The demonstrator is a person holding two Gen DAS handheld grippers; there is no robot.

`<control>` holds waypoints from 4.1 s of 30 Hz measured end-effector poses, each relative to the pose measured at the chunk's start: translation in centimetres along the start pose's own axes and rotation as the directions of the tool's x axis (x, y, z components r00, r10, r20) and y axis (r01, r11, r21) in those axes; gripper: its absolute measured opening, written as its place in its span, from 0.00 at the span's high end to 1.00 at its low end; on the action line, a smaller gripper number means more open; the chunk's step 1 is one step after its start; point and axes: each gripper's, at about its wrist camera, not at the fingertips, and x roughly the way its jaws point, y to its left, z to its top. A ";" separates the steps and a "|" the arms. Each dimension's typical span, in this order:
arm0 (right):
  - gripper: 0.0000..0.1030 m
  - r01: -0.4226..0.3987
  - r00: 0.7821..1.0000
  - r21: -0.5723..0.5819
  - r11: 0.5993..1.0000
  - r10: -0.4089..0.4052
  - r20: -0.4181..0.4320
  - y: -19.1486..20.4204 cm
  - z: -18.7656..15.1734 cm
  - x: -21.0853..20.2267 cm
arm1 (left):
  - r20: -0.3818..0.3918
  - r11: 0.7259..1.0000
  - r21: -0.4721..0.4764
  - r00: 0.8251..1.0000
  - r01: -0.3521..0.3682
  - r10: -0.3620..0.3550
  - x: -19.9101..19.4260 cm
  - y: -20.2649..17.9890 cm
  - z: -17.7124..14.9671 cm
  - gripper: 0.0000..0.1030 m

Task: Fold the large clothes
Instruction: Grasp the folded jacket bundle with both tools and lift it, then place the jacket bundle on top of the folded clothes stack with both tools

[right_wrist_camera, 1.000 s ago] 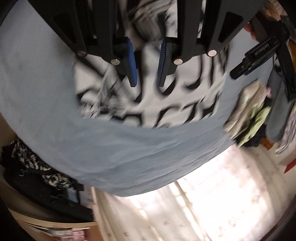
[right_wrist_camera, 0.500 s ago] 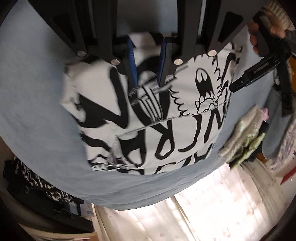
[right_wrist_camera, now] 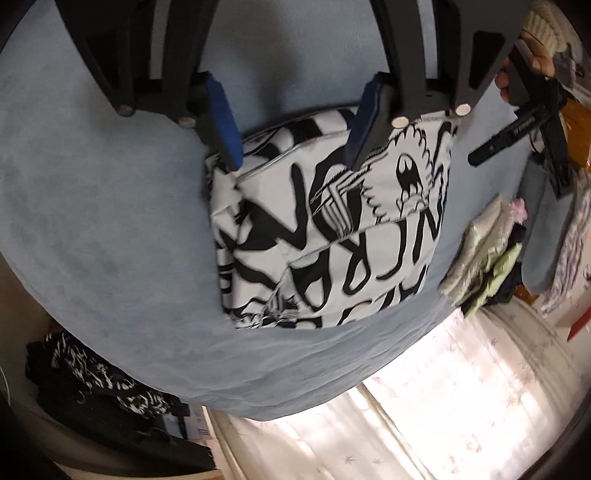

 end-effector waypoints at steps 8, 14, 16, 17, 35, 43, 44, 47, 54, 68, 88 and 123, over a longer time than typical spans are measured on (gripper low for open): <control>0.37 -0.112 0.989 0.190 0.975 0.128 -0.076 -5.6 4.4 4.4 | -0.119 0.985 -0.092 0.981 0.144 -0.155 4.4 0.3 2.5 0.13; 0.36 -0.228 0.952 0.269 0.936 0.272 -0.141 -7.7 6.2 10.1 | -0.196 0.967 -0.156 0.953 0.200 -0.229 8.7 0.6 2.8 0.13; 0.35 -0.271 0.935 0.283 0.920 0.322 -0.152 -7.9 6.6 11.6 | -0.193 0.958 -0.170 0.946 0.230 -0.261 9.6 0.6 2.8 0.13; 0.35 -0.289 0.926 0.281 0.915 0.342 -0.160 -7.9 6.7 12.5 | -0.188 0.954 -0.168 0.942 0.248 -0.278 10.0 0.4 3.1 0.12; 0.61 -0.309 0.939 0.033 0.951 0.310 -0.149 -2.7 7.5 14.0 | -0.149 0.969 -0.127 0.962 0.210 -0.228 11.3 -2.5 4.7 0.24; 0.73 -0.235 0.971 -0.182 0.955 0.225 -0.075 4.8 4.4 8.0 | -0.032 0.982 -0.044 0.982 0.183 -0.184 4.9 -3.2 3.5 0.56; 0.73 -0.225 0.974 -0.203 0.953 0.215 -0.071 5.8 3.8 7.4 | -0.023 0.984 -0.030 0.984 0.176 -0.177 3.8 -3.1 3.2 0.56; 0.73 -0.227 0.974 -0.225 0.947 0.219 -0.064 8.5 1.9 5.5 | -0.011 0.988 -0.005 0.988 0.154 -0.154 0.7 -2.4 2.7 0.56; 0.73 -0.328 0.945 -0.252 0.911 0.313 -0.097 15.9 -1.3 1.8 | -0.039 0.994 -0.066 0.995 0.091 -0.093 -8.7 3.0 3.0 0.56; 0.74 -0.399 0.914 -0.331 0.855 0.401 -0.065 20.3 -3.8 4.0 | 0.171 0.996 -0.058 0.982 -0.066 0.075 -25.9 18.7 16.6 0.56; 0.73 -0.346 0.938 -0.160 0.925 0.339 -0.069 17.7 -0.2 10.6 | 0.088 0.992 -0.007 0.988 -0.123 0.123 -7.2 40.2 49.3 0.54; 0.41 -0.142 0.988 -0.221 0.965 0.123 -0.099 12.9 -9.4 0.3 | 0.303 0.888 -0.038 0.842 -0.458 0.447 -13.0 35.3 35.8 0.00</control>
